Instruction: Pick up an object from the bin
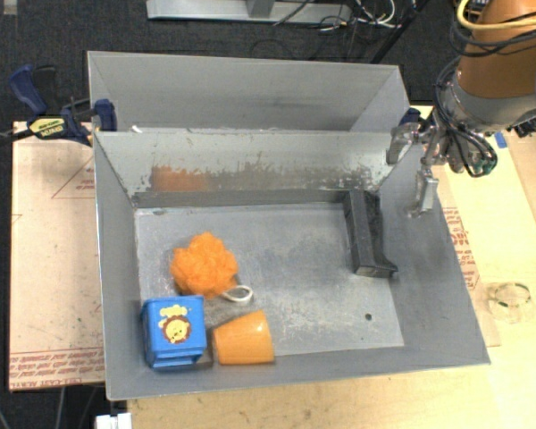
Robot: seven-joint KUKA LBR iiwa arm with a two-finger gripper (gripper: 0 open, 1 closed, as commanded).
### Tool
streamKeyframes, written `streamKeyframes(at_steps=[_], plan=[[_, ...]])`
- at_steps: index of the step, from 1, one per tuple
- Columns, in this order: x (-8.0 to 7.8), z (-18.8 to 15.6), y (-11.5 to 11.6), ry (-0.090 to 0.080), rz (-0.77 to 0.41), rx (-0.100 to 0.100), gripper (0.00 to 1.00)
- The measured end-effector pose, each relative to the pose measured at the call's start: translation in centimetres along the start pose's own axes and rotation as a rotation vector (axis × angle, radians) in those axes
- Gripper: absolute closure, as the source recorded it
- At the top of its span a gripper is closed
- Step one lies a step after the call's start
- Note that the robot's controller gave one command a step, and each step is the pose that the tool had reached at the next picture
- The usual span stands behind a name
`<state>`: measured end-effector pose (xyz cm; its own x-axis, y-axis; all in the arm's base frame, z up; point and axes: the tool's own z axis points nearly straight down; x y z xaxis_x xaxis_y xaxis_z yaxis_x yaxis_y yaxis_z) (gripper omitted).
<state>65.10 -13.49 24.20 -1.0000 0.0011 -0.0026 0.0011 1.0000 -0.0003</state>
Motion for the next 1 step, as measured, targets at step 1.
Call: streamKeyframes(at_steps=[1], plan=[[0.46, 4.12, 1.26, -0.002, -0.119, 0.0, 0.0]])
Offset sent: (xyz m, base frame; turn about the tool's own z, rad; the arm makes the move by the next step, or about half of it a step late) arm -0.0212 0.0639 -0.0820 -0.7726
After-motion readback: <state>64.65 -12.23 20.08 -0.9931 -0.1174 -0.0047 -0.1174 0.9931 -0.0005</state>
